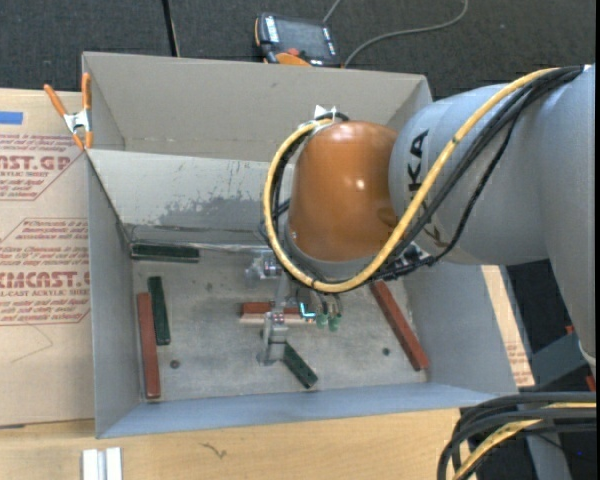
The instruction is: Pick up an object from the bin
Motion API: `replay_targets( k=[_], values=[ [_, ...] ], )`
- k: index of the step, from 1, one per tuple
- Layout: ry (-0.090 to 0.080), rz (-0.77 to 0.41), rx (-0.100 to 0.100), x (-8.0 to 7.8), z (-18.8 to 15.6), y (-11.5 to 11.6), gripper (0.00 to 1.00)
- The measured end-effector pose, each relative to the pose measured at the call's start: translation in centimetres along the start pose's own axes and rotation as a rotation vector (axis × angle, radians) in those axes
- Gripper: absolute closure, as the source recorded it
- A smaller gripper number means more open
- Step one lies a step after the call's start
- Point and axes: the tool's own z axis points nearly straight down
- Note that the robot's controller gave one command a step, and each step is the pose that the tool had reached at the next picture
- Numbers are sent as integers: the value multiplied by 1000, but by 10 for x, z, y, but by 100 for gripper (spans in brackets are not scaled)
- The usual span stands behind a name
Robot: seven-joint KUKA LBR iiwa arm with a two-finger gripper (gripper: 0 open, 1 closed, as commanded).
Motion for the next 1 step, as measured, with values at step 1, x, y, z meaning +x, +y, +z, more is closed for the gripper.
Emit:
replay_targets(
  k=[1],
  values=[
    [-8, -28, 3, -64, 75, -43, 0]
  ],
)
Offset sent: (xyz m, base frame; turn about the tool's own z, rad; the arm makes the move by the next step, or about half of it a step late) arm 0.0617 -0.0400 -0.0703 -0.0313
